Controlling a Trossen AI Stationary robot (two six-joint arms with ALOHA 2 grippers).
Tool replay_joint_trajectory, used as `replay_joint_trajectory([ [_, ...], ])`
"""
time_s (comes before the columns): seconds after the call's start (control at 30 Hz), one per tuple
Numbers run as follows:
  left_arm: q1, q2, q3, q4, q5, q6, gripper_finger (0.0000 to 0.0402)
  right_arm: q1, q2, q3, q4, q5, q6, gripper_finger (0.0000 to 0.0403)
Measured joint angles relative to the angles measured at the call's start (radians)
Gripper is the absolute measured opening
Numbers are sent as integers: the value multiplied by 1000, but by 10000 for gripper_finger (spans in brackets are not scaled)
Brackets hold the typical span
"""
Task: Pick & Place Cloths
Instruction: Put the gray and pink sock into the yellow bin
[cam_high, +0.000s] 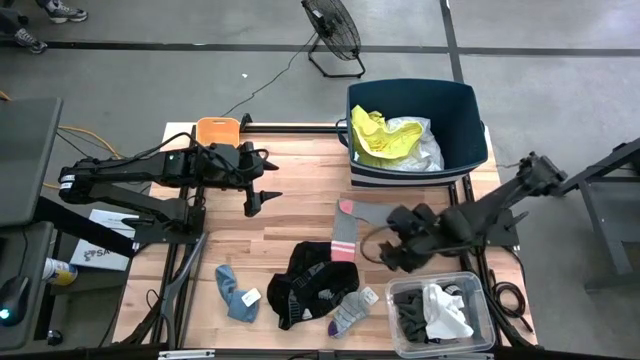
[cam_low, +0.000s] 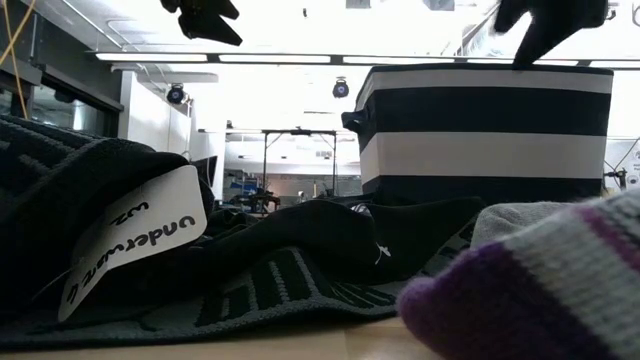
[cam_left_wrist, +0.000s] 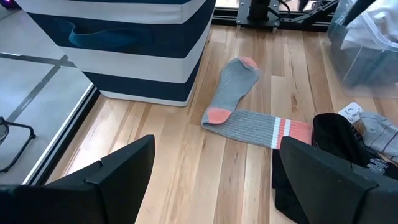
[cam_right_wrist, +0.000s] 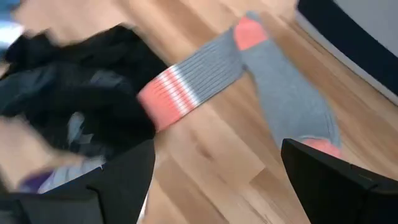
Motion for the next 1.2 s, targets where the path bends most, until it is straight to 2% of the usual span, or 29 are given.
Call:
replay_joint_trajectory([
  [0.2,0,0,0,-16,0,0,340,-128,107,0,0,-22,167,341],
  [0.5,0,0,0,-15,0,3,340,-233,259,0,-7,-33,225,341],
  [0.87,0,0,0,-15,0,5,340,-306,377,0,34,4,232,326],
  [1.2,0,0,0,-15,6,1,340,-339,441,0,179,21,175,323],
])
